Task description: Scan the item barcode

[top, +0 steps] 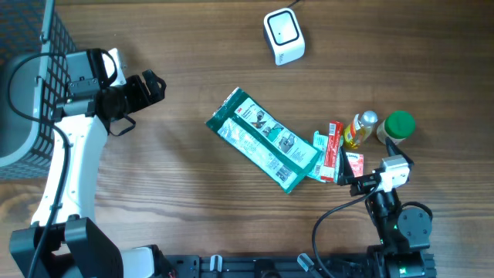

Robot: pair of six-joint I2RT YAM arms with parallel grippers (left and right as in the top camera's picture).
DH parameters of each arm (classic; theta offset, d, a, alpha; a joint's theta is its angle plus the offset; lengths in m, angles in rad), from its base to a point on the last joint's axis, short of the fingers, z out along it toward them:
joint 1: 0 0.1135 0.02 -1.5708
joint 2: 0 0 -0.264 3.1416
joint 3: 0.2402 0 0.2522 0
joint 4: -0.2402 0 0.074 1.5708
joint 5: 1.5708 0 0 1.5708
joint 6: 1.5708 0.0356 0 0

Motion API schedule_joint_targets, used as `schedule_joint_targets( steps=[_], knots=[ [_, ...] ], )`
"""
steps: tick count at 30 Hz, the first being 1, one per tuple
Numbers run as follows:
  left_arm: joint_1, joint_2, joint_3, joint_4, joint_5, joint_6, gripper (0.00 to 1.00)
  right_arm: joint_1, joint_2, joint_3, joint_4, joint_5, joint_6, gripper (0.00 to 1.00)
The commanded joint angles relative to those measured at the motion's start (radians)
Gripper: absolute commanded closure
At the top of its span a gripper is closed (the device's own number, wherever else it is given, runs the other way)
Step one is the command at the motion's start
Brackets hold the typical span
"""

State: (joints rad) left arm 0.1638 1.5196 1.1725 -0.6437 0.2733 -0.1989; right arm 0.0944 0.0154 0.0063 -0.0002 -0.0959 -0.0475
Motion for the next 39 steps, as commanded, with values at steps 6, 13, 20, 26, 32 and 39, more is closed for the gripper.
schedule_joint_targets(
  steps=[6, 13, 20, 26, 32, 39],
  knots=[
    [0.003, -0.012, -0.009, 0.000, -0.006, 0.009, 0.00, -0.005, -0.011, -0.001, 0.003, 0.017, -0.005, 0.00],
    [0.003, -0.277, -0.010, -0.003, -0.006, 0.009, 0.00, -0.005, -0.011, -0.001, 0.003, 0.017, -0.005, 0.00],
    [0.003, -0.660, -0.009, -0.003, -0.006, 0.009, 0.00, -0.005, -0.011, -0.001, 0.003, 0.017, -0.005, 0.00],
    [0.003, -0.858, -0.010, -0.003, -0.006, 0.009, 0.00, -0.005, -0.011, -0.001, 0.003, 0.017, -0.005, 0.00],
    [-0.045, -1.002, -0.016, -0.101, -0.008, 0.013, 0.00, -0.005, -0.011, -0.001, 0.003, 0.017, -0.005, 0.00],
    [-0.085, -1.213, -0.148, -0.114, -0.050, 0.013, 0.00, -0.005, -0.011, -0.001, 0.003, 0.017, -0.005, 0.00]
  ],
)
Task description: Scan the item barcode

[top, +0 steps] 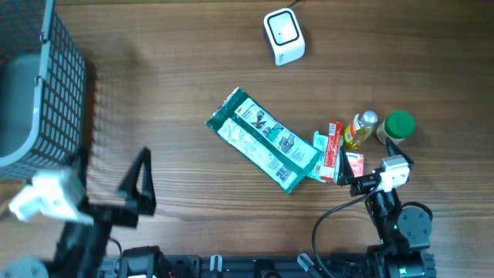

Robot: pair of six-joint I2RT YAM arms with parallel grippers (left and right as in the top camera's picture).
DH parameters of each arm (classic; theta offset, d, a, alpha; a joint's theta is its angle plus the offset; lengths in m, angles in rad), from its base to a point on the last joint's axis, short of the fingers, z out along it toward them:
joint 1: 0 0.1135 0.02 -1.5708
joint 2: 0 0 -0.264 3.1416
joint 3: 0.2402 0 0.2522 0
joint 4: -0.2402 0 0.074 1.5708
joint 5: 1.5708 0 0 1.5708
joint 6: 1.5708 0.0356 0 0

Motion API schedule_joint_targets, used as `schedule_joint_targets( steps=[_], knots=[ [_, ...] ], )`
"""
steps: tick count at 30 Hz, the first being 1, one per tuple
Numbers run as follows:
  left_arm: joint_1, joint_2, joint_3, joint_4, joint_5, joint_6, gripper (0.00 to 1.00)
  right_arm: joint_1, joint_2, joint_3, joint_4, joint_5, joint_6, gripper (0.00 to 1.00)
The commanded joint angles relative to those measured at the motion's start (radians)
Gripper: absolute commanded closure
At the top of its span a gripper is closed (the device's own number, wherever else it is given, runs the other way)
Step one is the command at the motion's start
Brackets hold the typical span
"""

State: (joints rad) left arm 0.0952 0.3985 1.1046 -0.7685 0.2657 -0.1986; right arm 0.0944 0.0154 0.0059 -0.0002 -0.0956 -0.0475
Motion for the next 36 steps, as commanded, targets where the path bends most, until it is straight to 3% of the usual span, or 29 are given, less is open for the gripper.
schedule_joint_targets(
  steps=[1, 5, 13, 17, 23, 36],
  knots=[
    [-0.018, -0.121, -0.105, 0.030, -0.058, 0.012, 0.00, -0.005, -0.011, -0.001, 0.003, 0.016, -0.005, 0.00],
    [-0.019, -0.215, -0.227, 0.179, -0.061, 0.011, 0.00, -0.005, -0.011, -0.001, 0.003, 0.016, -0.005, 0.00],
    [-0.041, -0.349, -0.489, 0.739, -0.057, 0.004, 0.00, -0.005, -0.011, -0.001, 0.003, 0.016, -0.005, 0.00],
    [-0.051, -0.395, -0.599, 0.942, -0.058, 0.005, 0.00, -0.005, -0.011, -0.001, 0.003, 0.016, -0.005, 0.00],
    [-0.053, -0.395, -0.716, 1.079, -0.058, 0.005, 0.00, -0.005, -0.011, -0.001, 0.003, 0.016, -0.005, 0.00],
    [-0.053, -0.395, -1.013, 1.148, -0.078, 0.006, 0.00, -0.005, -0.011, -0.001, 0.003, 0.016, -0.005, 0.00]
  ],
)
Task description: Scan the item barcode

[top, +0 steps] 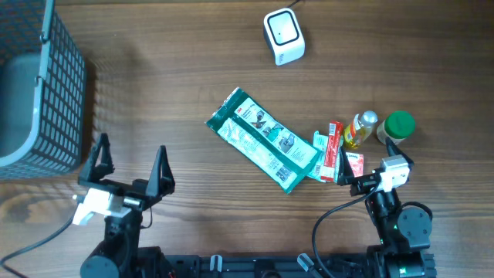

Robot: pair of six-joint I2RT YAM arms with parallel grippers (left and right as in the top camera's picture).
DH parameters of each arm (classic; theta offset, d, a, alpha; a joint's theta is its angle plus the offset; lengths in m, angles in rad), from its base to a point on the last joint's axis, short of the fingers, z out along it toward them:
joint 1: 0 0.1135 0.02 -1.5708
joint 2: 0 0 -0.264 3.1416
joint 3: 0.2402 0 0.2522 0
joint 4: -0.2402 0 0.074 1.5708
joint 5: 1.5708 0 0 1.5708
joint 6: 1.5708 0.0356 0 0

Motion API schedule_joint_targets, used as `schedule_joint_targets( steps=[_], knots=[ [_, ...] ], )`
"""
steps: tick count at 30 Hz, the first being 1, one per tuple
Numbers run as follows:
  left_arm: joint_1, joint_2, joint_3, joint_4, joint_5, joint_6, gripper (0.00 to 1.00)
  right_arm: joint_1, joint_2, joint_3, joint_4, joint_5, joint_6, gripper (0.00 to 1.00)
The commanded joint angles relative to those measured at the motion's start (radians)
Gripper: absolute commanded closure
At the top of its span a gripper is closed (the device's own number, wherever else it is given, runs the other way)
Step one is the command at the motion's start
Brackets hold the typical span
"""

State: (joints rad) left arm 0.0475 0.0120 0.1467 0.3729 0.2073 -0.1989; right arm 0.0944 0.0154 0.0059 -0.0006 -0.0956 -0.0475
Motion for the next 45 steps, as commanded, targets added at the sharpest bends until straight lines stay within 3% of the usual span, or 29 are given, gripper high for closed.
schedule_joint_targets(
  steps=[1, 7, 11, 19, 26, 45],
  knots=[
    [-0.005, -0.008, -0.071, 0.001, -0.025, 0.006, 0.00, -0.005, -0.011, -0.001, 0.003, 0.016, -0.005, 0.00],
    [-0.004, -0.008, -0.140, -0.073, -0.064, 0.010, 0.00, -0.005, -0.011, -0.001, 0.003, 0.016, -0.005, 0.00],
    [-0.003, -0.008, -0.141, -0.262, -0.089, 0.018, 0.00, -0.005, -0.011, -0.001, 0.003, 0.016, -0.005, 0.00],
    [-0.003, -0.008, -0.141, -0.443, -0.089, 0.205, 0.00, -0.005, -0.011, -0.001, 0.003, 0.016, -0.005, 0.00],
    [-0.003, -0.008, -0.141, -0.449, -0.164, 0.244, 0.00, -0.005, -0.011, -0.001, 0.003, 0.016, -0.005, 0.00],
    [-0.004, -0.008, -0.141, -0.449, -0.164, 0.244, 0.00, -0.005, -0.011, -0.001, 0.003, 0.016, -0.005, 0.00]
  ],
)
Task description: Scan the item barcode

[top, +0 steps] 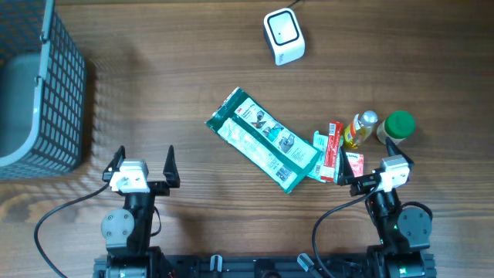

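Note:
The white barcode scanner point(283, 35) sits at the far middle of the table. A long green packet point(265, 140) lies slantwise at the centre, label side up. My left gripper point(143, 163) hangs open and empty near the front left edge, far from the packet. My right gripper point(353, 183) rests at the front right, just beside a small red-and-white packet point(332, 150). Its jaws are too dark and small to read.
A grey wire basket point(54, 93) stands at the far left. A yellow bottle point(361, 129) and a green-capped bottle point(399, 126) stand close behind the right gripper. A small red item point(355, 162) lies by its fingers.
My left arm has shifted a little to the right and settled upright by the front edge, with its fingers still spread. The right arm, packets, bottles and scanner are where they were.
At first my left arm reached out beside the basket at the far left. Then it was back low at the front left corner, then near the front edge with its fingers open, and now it rests there. Nothing on the table has moved.

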Robot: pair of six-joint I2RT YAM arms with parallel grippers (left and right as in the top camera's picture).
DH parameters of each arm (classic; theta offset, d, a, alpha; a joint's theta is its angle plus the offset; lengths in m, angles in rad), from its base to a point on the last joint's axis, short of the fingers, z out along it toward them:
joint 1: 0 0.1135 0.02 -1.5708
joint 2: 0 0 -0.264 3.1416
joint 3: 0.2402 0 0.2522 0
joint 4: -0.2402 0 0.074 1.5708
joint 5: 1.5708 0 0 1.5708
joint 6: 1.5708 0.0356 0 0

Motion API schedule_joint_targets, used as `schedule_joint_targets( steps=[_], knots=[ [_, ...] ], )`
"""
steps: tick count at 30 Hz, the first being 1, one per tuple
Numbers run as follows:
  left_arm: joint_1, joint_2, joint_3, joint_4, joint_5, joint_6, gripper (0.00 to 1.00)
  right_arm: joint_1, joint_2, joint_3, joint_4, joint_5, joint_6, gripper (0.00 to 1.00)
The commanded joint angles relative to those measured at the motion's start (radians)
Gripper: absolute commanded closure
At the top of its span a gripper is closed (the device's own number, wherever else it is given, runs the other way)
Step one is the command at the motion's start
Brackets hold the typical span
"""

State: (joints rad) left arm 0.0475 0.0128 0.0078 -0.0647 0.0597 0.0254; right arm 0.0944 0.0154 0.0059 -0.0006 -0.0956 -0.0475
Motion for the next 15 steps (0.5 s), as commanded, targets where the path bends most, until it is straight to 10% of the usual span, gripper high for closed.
schedule_joint_targets(
  steps=[1, 15],
  knots=[
    [-0.004, -0.009, -0.002, -0.011, -0.016, 0.020, 0.00, -0.005, -0.011, -0.001, 0.003, 0.016, -0.005, 0.00],
    [-0.004, -0.009, -0.002, -0.011, -0.016, 0.020, 0.00, -0.005, -0.011, -0.001, 0.003, 0.016, -0.005, 0.00]
  ],
)
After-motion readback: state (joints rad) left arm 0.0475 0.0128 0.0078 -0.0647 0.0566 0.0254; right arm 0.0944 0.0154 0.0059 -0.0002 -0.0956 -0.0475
